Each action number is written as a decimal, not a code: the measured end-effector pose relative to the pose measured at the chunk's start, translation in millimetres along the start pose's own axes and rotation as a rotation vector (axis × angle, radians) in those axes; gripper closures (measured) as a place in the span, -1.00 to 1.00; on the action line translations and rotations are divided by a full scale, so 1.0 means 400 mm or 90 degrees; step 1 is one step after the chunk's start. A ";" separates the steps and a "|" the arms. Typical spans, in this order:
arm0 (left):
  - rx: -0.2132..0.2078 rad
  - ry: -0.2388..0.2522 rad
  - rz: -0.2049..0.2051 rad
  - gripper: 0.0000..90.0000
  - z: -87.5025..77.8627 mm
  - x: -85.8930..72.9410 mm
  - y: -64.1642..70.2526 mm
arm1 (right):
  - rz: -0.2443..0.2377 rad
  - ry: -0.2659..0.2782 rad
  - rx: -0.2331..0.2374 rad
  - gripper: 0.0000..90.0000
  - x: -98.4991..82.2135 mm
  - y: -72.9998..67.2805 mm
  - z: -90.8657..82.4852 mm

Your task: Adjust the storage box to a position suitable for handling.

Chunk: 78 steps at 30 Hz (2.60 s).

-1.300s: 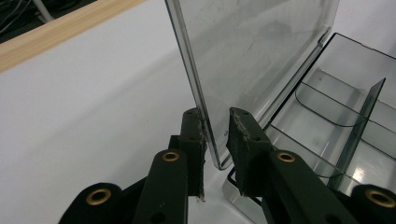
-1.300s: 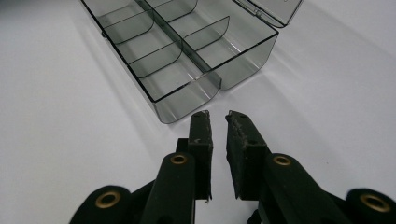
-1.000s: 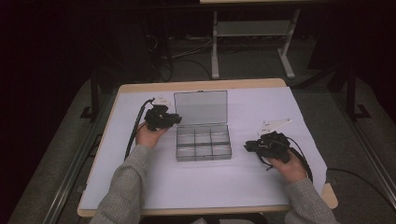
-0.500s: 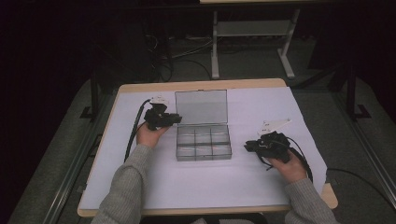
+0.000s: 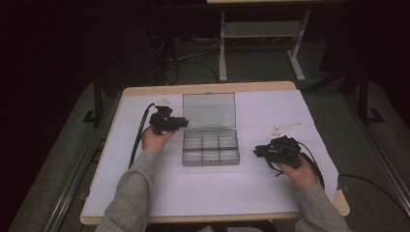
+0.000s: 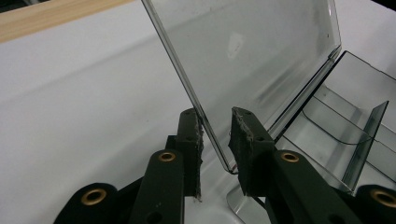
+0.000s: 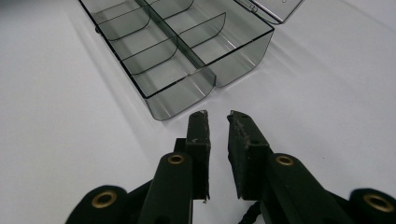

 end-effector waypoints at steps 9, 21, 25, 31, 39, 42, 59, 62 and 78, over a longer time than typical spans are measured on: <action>0.001 0.004 -0.022 0.59 0.006 -0.001 -0.004 | 0.004 -0.001 0.000 0.72 -0.003 0.003 -0.002; 0.002 0.000 -0.024 0.58 0.007 -0.003 -0.005 | 0.001 0.000 -0.001 0.70 -0.002 0.001 -0.001; 0.003 0.000 -0.027 0.55 0.009 -0.004 -0.004 | 0.001 0.001 -0.002 0.67 -0.002 0.002 -0.001; 0.003 -0.001 -0.029 0.53 0.010 -0.004 -0.003 | -0.001 0.002 -0.002 0.67 -0.001 0.001 -0.001; 0.012 -0.003 -0.029 0.56 0.004 -0.006 -0.010 | 0.002 0.007 0.000 0.66 0.001 0.003 -0.007; 0.015 -0.005 -0.026 0.54 0.000 -0.006 -0.009 | 0.002 0.009 -0.002 0.63 0.003 0.004 -0.012; 0.031 -0.023 0.011 0.41 -0.041 -0.018 0.014 | 0.061 -0.060 -0.033 0.30 -0.053 0.043 -0.037; 0.036 -0.025 0.015 0.40 -0.052 -0.029 0.013 | 0.072 -0.082 -0.045 0.22 -0.066 0.047 -0.037; 0.033 -0.030 0.021 0.29 -0.101 -0.076 0.044 | 0.106 -0.174 -0.081 -0.05 -0.129 0.065 -0.014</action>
Point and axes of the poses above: each handheld gripper's, and its own axes: z roughly forward along the jaws, x roughly out of its top, y roughly to its right, the point moved 10 cm from there along z, roughly forward along the jaws
